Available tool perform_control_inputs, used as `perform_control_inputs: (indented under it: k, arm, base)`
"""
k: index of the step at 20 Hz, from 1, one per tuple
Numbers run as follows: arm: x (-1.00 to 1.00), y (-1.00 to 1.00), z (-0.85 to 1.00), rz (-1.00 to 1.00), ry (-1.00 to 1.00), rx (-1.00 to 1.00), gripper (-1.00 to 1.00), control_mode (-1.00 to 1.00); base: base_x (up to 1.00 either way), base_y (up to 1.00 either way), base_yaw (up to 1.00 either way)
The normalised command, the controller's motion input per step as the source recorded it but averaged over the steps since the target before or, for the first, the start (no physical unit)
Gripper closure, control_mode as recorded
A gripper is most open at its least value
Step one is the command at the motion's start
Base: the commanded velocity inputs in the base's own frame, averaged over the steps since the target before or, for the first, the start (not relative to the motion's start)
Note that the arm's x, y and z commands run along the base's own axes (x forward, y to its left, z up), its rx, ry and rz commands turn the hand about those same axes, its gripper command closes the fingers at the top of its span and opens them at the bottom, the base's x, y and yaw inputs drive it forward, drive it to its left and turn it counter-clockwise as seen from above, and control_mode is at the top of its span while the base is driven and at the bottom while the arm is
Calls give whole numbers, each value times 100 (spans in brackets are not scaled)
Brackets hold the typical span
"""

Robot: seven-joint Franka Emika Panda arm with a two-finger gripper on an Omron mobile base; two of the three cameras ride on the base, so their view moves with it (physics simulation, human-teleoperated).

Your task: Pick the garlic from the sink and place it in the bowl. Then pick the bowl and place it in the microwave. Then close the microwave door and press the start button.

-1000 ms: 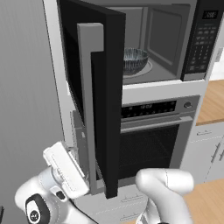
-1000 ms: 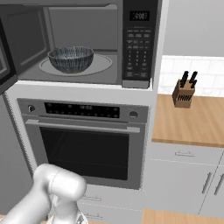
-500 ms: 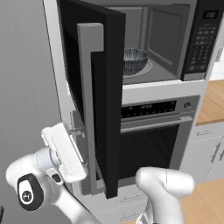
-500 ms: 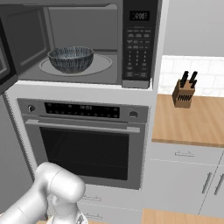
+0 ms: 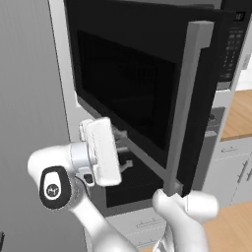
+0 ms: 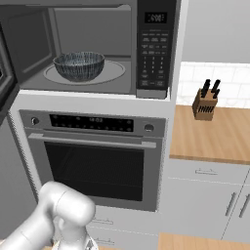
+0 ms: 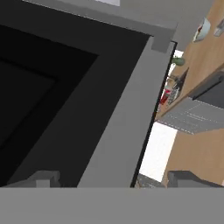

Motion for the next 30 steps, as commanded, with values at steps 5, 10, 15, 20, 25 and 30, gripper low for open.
perform_control_inputs:
  k: [5,10,15,20,25,30]
  arm:
    - [0,-94,18,17,-8,13,-100,-100]
    - [7,-77,16,31,-11,14,-100,-100]
    - [28,-57,17,49,-9,12,-100,-100]
    - [37,-44,12,47,-4,11,-100,-100]
    - [51,-16,11,42,0,9,-100,-100]
    - [62,-5,5,42,1,8,-100,-100]
  base:
    - [0,0,0]
    - [0,0,0]
    - [0,0,0]
    - [0,0,0]
    - [0,0,0]
    - [0,0,0]
